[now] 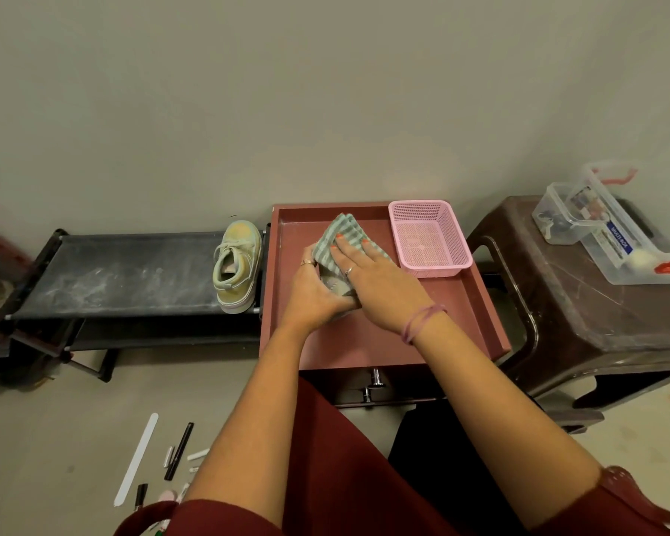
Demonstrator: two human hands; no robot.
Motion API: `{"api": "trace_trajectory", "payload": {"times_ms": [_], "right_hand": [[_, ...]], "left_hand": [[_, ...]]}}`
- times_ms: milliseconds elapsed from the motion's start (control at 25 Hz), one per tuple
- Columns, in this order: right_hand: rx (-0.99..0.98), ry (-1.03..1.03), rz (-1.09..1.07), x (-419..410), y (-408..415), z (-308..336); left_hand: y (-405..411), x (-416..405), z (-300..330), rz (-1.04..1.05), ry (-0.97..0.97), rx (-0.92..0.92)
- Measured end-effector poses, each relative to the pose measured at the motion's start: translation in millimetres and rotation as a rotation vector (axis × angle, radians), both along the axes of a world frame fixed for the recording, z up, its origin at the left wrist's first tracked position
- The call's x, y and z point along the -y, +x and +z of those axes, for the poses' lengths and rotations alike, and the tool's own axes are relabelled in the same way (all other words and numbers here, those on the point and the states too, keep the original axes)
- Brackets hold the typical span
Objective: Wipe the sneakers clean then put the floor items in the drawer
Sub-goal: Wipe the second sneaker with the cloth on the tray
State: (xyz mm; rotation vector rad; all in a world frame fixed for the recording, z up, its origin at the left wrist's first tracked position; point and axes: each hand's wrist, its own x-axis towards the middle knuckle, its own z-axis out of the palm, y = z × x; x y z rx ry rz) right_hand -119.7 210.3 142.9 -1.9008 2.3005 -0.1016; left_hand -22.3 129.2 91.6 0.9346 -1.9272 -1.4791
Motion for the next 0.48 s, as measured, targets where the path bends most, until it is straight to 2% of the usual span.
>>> {"api": "trace_trajectory", "payload": {"times_ms": [120, 240, 280, 360, 400, 480], "right_hand": [[0.028, 0.101, -0.032, 33, -21, 8], [-0.015, 0.146, -0.027, 30, -12, 14], [-0.054, 0.112, 0.005, 20, -5, 11], [-0.110, -0.093, 0.120, -11, 10, -7], [-0.067, -0.201, 0.162, -26, 12, -16], [0.171, -0.297, 0.155, -39, 0, -30]], "left_hand": [[-4, -6, -2, -0.051, -0.013, 0.034], [-5, -5, -5, -0.037, -0.005, 0.027], [-4, -3, -7, -0.012, -0.010, 0.023], [0, 1, -10, -0.010, -0.012, 0.002], [3, 2, -11, -0.021, 0.020, -0.025], [8, 4, -12, -0.016, 0.038, -0.041]]}}
